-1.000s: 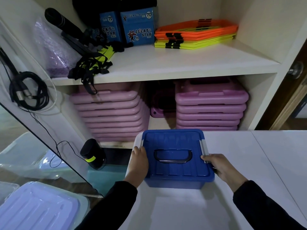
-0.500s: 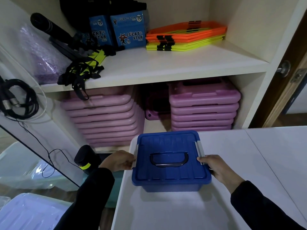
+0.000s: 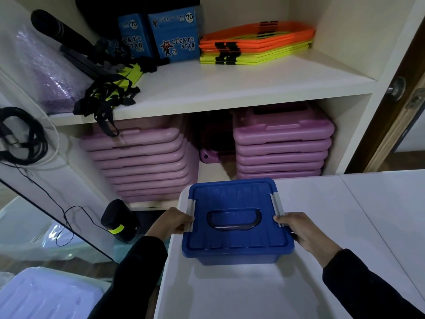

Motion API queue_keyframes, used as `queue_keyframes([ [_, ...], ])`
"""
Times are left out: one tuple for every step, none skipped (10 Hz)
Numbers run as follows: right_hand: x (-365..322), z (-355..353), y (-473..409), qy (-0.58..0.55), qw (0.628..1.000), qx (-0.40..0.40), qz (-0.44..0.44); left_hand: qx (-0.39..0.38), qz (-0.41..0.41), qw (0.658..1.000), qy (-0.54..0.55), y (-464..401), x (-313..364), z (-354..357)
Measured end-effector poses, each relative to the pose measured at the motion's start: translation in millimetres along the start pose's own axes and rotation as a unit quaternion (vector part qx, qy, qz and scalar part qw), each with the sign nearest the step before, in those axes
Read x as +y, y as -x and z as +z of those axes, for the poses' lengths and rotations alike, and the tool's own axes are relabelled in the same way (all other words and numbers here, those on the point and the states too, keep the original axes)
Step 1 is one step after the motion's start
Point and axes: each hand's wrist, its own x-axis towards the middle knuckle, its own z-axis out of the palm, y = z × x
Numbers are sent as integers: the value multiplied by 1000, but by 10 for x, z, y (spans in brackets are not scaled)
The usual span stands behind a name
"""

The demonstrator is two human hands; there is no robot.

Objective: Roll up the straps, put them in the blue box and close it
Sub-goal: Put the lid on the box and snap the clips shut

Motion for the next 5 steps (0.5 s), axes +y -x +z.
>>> queue_keyframes([
  [3, -5, -4, 0, 1000, -3, -1, 0, -3, 1000, -9, 9, 19, 11],
  [10, -4, -15, 1, 1000, -7, -2, 9, -4, 1000, -27, 42, 89, 35],
  [22, -9, -26, 4, 1000, -3, -3, 27, 1, 998, -53, 63, 86, 88],
  [18, -14, -22, 26, 1000, 0, -8, 51, 14, 997, -51, 53, 139, 112],
  [-8, -33, 58, 81, 996, 2, -46, 106, 59, 991, -61, 129, -21, 144],
])
